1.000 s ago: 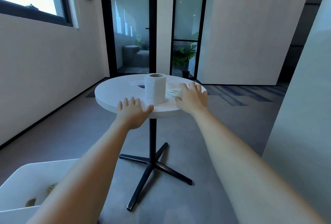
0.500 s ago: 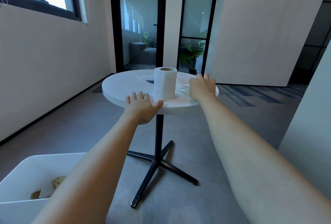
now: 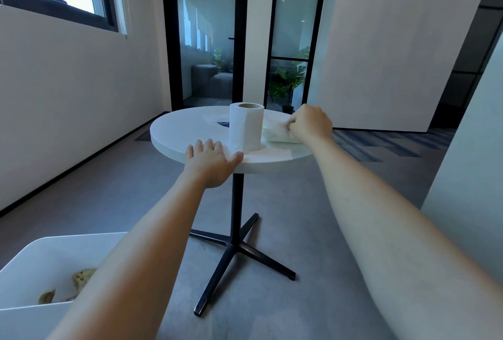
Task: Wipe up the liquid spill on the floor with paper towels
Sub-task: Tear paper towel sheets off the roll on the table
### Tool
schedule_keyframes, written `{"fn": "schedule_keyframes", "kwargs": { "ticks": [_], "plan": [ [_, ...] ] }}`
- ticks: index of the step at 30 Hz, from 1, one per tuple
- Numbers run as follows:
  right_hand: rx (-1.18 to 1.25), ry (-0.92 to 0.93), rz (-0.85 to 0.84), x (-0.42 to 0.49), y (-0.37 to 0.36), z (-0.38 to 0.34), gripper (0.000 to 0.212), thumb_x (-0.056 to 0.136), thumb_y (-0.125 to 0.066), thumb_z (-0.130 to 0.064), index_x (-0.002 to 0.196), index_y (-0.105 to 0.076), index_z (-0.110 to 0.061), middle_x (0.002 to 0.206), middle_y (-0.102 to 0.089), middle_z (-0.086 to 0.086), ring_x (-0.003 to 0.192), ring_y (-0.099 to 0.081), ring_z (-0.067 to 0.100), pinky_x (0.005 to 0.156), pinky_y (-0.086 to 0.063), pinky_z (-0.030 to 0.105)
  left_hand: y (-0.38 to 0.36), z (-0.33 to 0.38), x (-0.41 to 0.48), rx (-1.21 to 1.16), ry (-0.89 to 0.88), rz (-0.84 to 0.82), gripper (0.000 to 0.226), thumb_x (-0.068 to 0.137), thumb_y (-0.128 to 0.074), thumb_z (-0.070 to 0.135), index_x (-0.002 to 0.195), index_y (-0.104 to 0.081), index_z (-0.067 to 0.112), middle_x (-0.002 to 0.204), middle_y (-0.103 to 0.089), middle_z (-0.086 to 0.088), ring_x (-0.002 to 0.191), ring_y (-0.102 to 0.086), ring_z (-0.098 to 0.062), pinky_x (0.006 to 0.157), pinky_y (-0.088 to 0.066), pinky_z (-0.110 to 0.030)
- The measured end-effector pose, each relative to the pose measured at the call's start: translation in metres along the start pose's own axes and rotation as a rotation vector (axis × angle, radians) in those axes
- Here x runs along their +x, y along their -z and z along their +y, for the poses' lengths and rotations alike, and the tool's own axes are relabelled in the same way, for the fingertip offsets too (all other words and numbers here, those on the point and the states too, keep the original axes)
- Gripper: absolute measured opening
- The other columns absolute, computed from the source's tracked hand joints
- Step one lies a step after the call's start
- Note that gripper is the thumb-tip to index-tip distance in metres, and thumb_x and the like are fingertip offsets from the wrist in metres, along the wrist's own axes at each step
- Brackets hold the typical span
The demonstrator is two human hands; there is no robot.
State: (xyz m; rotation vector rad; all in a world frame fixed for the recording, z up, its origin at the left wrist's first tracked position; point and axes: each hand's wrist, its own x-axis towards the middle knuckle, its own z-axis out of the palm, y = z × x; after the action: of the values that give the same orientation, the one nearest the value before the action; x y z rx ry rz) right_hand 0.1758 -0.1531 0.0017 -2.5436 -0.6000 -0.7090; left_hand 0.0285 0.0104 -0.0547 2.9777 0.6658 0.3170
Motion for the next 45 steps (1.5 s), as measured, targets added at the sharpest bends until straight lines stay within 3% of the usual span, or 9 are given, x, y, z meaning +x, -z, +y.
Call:
{"fn": "schedule_keyframes", "kwargs": {
  "ticks": [6, 10, 15, 18, 23, 28, 33, 40, 45],
  "plan": [
    [0.125, -0.039, 0.161, 0.001, 0.031, -0.001, 0.018, 0.091, -0.044, -0.009, 0.092, -0.061, -0.003, 0.088, -0.060, 0.010, 0.078, -0.054, 0.030, 0.064, -0.045, 0.037, 0.000, 0.000, 0.000, 0.001, -0.001, 0.004, 0.076, 0.095, -0.013, 0.061, 0.149, -0.023, 0.008, 0.157, -0.020, -0.012, 0.146, -0.009, -0.032, 0.117, -0.005, -0.048],
    [0.079, 0.076, -0.216, -0.006, 0.026, 0.001, 0.011, 0.087, -0.052, -0.024, 0.093, -0.052, -0.015, 0.107, -0.056, 0.007, 0.092, -0.053, 0.025, 0.078, -0.047, 0.040, 0.000, 0.000, -0.001, -0.007, 0.000, -0.001, 0.077, 0.095, -0.013, 0.062, 0.149, -0.023, 0.008, 0.157, -0.019, -0.012, 0.146, -0.009, -0.032, 0.117, -0.005, -0.048],
    [0.023, 0.027, -0.557, -0.019, 0.006, -0.003, 0.094, 0.064, -0.062, -0.071, 0.143, -0.026, -0.038, 0.152, -0.023, 0.000, 0.138, -0.027, 0.027, 0.107, -0.031, 0.052, 0.000, 0.001, -0.001, -0.007, -0.002, 0.010, 0.076, 0.095, -0.013, 0.062, 0.147, -0.027, 0.008, 0.155, -0.023, -0.012, 0.144, -0.013, -0.032, 0.117, -0.007, -0.048],
    [-0.081, -0.002, -0.615, -0.015, -0.011, -0.006, 0.070, 0.085, -0.050, -0.054, 0.147, -0.026, -0.031, 0.153, -0.028, 0.005, 0.136, -0.031, 0.029, 0.107, -0.033, 0.049, -0.001, 0.000, 0.000, -0.012, -0.004, 0.011, 0.076, 0.095, -0.014, 0.062, 0.147, -0.027, 0.008, 0.155, -0.024, -0.013, 0.144, -0.013, -0.032, 0.117, -0.008, -0.048],
    [-0.120, 0.011, -0.301, -0.014, -0.013, -0.004, 0.042, 0.093, -0.039, -0.004, 0.132, -0.051, -0.015, 0.126, -0.054, 0.014, 0.109, -0.053, 0.033, 0.075, -0.040, 0.031, -0.002, -0.001, 0.000, -0.007, -0.006, 0.025, 0.076, 0.095, -0.014, 0.062, 0.146, -0.029, 0.008, 0.154, -0.026, -0.012, 0.143, -0.015, -0.032, 0.117, -0.008, -0.048],
    [0.188, -0.142, 0.038, -0.008, 0.009, -0.003, 0.033, 0.102, -0.029, -0.016, 0.110, -0.058, -0.004, 0.107, -0.059, 0.019, 0.081, -0.049, 0.030, 0.068, -0.039, 0.034, -0.003, -0.002, 0.001, -0.009, -0.004, 0.024, 0.076, 0.095, -0.014, 0.063, 0.146, -0.029, 0.008, 0.154, -0.025, -0.011, 0.143, -0.015, -0.031, 0.117, -0.009, -0.048],
    [0.141, -0.174, 0.128, -0.012, 0.037, -0.010, 0.034, 0.093, -0.031, -0.001, 0.117, -0.056, -0.005, 0.112, -0.057, 0.017, 0.094, -0.056, 0.035, 0.070, -0.041, 0.035, -0.001, -0.002, -0.001, -0.017, -0.011, -0.011, 0.077, 0.095, -0.013, 0.062, 0.149, -0.022, 0.008, 0.157, -0.018, -0.012, 0.146, -0.008, -0.032, 0.117, -0.005, -0.048],
    [0.027, -0.151, 0.136, -0.039, 0.071, -0.019, 0.029, 0.092, -0.033, 0.000, 0.106, -0.057, -0.005, 0.102, -0.060, 0.014, 0.077, -0.048, 0.028, 0.064, -0.039, 0.033, 0.007, 0.004, -0.022, -0.019, -0.073, -0.084, 0.075, 0.099, -0.014, 0.056, 0.152, -0.001, 0.006, 0.161, 0.001, -0.012, 0.148, 0.008, -0.029, 0.118, 0.004, -0.049],
    [-0.039, -0.195, 0.138, -0.078, 0.088, -0.022, 0.025, 0.093, -0.034, 0.002, 0.108, -0.053, -0.003, 0.104, -0.061, 0.015, 0.080, -0.051, 0.029, 0.062, -0.036, 0.034, 0.010, 0.021, -0.062, -0.078, -0.060, -0.007, 0.069, 0.099, -0.015, 0.054, 0.152, -0.011, 0.009, 0.160, -0.008, -0.007, 0.148, 0.000, -0.023, 0.114, 0.007, -0.057]
  ]
}}
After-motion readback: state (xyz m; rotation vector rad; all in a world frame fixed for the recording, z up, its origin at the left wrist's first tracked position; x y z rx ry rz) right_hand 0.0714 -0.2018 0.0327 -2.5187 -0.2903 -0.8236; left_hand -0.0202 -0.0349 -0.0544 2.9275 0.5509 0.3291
